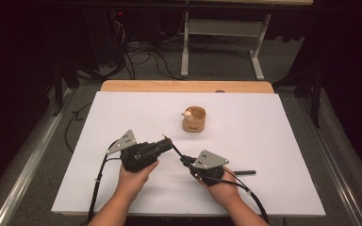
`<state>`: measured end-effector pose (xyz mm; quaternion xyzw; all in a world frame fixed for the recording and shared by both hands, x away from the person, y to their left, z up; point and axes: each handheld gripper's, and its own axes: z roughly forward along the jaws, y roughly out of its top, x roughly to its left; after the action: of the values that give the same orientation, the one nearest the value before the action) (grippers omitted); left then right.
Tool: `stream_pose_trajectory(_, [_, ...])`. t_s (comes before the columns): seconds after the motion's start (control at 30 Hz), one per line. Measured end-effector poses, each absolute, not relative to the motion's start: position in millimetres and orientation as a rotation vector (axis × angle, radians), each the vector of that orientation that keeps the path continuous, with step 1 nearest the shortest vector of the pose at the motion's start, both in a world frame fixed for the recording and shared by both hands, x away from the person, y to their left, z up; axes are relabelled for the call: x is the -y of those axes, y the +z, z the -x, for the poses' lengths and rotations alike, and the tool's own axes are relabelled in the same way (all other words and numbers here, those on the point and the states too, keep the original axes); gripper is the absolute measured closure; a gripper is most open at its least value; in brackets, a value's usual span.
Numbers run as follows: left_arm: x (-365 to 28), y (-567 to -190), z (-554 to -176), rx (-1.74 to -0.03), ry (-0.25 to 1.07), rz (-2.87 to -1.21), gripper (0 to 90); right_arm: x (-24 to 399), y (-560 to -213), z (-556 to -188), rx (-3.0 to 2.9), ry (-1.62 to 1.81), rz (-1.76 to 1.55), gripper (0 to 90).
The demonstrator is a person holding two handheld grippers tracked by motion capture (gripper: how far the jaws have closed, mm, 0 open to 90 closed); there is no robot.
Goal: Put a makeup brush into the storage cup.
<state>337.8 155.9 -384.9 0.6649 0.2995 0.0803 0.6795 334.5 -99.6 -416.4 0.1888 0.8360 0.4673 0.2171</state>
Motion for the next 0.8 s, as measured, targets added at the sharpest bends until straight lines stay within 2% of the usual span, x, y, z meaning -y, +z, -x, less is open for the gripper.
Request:
stream_pose_trajectory(0.5, [-158.1, -384.9, -337.8, -0.649, 0.169, -1.478, 83.3, 100.7, -415.0, -334.8, -2.308, 1.31, -0.533, 85.7])
stream_pose_trajectory(0.8, [-157.8, -385.3, -337.7, -0.65, 0.184, -1.489, 83.3, 101.0, -414.2, -336.1, -2.29, 1.34, -0.548, 72.7])
